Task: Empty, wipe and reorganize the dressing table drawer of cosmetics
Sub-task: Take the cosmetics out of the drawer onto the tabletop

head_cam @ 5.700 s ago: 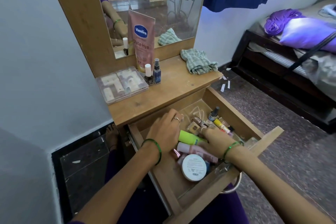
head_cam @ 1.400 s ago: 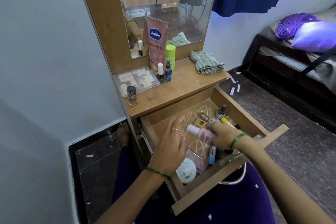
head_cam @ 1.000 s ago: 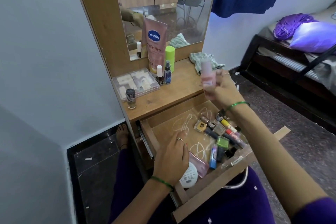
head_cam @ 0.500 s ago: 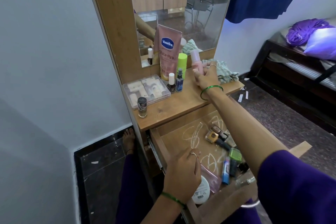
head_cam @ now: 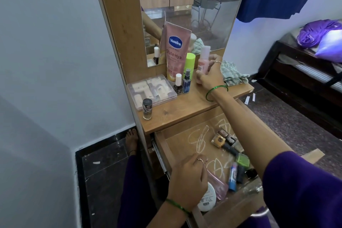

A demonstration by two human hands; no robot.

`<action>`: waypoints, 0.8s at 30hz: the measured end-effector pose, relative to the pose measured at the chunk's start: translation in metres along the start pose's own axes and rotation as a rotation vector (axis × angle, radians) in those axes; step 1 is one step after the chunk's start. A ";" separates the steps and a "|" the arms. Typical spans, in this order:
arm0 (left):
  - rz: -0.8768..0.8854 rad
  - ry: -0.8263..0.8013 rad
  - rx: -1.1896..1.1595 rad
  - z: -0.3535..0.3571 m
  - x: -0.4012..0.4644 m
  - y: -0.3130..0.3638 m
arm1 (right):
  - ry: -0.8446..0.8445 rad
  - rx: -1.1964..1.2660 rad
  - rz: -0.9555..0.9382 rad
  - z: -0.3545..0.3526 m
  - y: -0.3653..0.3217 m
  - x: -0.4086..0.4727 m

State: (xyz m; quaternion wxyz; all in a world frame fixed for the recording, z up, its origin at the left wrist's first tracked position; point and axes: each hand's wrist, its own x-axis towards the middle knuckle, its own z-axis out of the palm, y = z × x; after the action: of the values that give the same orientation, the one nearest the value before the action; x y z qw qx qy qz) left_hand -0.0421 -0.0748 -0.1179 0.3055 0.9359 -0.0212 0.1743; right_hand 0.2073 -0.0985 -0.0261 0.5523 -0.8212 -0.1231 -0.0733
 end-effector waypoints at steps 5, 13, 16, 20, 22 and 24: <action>0.002 0.003 0.009 0.000 0.000 0.001 | 0.019 -0.045 0.031 -0.002 0.004 -0.001; -0.010 -0.022 0.003 -0.002 0.000 0.001 | 0.146 -0.064 0.110 0.002 0.004 -0.006; -0.015 -0.031 0.008 -0.003 0.000 0.002 | 0.160 -0.107 0.135 0.004 0.002 -0.006; -0.005 -0.026 0.014 -0.004 0.000 0.004 | 0.133 -0.150 0.156 0.011 0.001 -0.003; -0.004 -0.012 0.013 -0.003 -0.001 0.004 | 0.144 -0.166 0.150 0.015 0.002 0.000; 0.000 -0.002 0.008 0.000 -0.001 0.001 | 0.153 -0.182 0.148 0.020 0.004 0.003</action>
State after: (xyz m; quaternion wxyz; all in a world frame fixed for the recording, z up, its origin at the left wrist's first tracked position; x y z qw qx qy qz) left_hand -0.0437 -0.0758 -0.1173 0.3016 0.9373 -0.0210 0.1733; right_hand 0.2109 -0.0815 -0.0368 0.4871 -0.8668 -0.0125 -0.1057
